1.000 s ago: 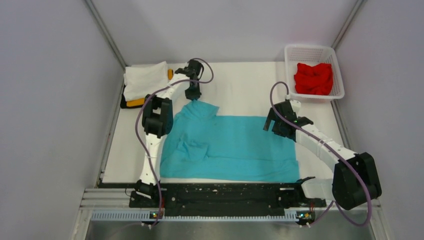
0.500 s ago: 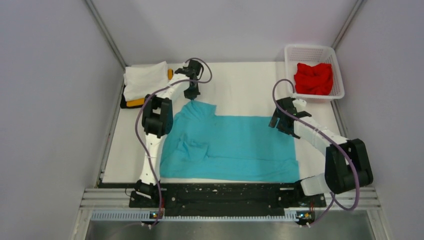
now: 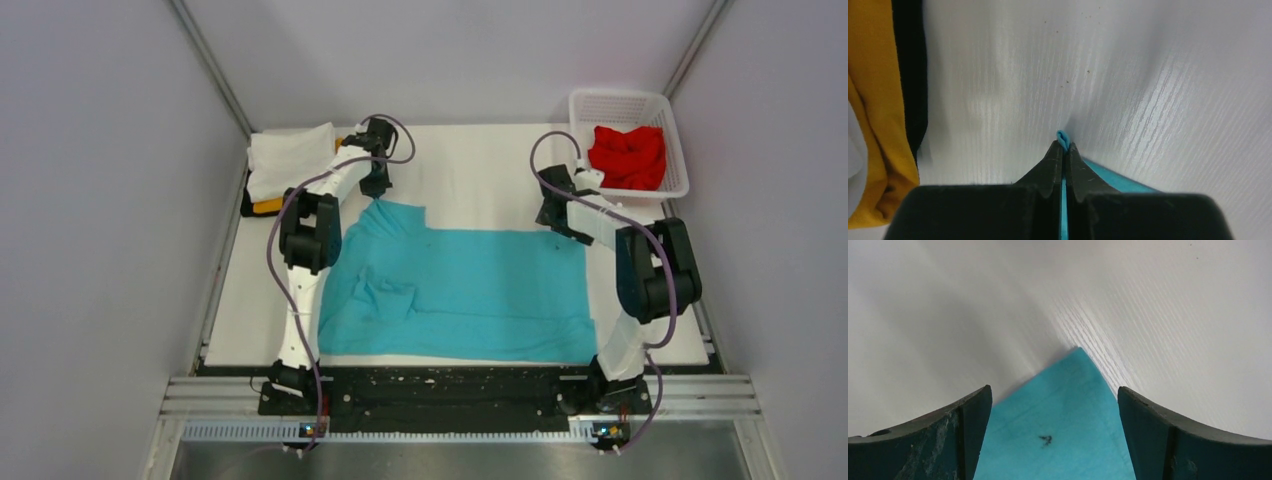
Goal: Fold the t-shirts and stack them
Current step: Grab the side of the flattened tshirt furthest away from the robot with both arms, then fold the other side of the tshirt into a rectangle
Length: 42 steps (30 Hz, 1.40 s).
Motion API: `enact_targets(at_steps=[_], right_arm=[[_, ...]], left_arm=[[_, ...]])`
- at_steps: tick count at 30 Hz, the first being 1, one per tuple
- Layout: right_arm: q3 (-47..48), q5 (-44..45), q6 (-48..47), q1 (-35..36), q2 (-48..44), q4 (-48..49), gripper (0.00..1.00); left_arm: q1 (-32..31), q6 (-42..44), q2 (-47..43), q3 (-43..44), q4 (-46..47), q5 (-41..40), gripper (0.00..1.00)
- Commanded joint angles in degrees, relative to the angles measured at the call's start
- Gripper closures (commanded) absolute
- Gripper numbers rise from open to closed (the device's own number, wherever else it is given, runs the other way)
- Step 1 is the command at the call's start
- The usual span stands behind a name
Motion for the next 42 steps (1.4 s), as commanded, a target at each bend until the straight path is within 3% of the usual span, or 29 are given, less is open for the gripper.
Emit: enact_targets(at_steps=[1,8,16,23,35,39,42], right_arm=[[4.93,2.99,0.31,-1.11,3.37,2.46,0.06],[4.99,2.14,2.53,-2.69,6.64,1.79,0.1],[-1.23,-0.69,5.41,-4.52,3.21,1.75,0.23],[-4.21,-0.2,7.55,-5.68,-0.11,2.52,0.47],[-2.3,-1.93,7.27,-6.87,1.9,5.14,0.77],[-1.0,-2.38,6.11,-6.86,2.91,5.75,1.0],[-0.16,-2.7,4.79,-6.93,3.26,7.04,1.0]], left_arm=[[0.69,0.69,-3.24,1.0,-0.1,-1.0,1.0],[0.87,0.86,-3.65,1.19,-0.11,-0.95,1.0],[1.02,0.72,-4.62,1.01,-0.3,-1.26,1.0],[0.96,0.81,-5.09,1.06,-0.3,-0.91,1.0],[1.01,0.46,-5.08,1.17,-0.28,-0.64,1.0],[1.04,0.45,-5.02,1.66,0.07,-0.43,1.0],[1.18,0.83,-4.45,3.37,0.25,-0.1,1.0]])
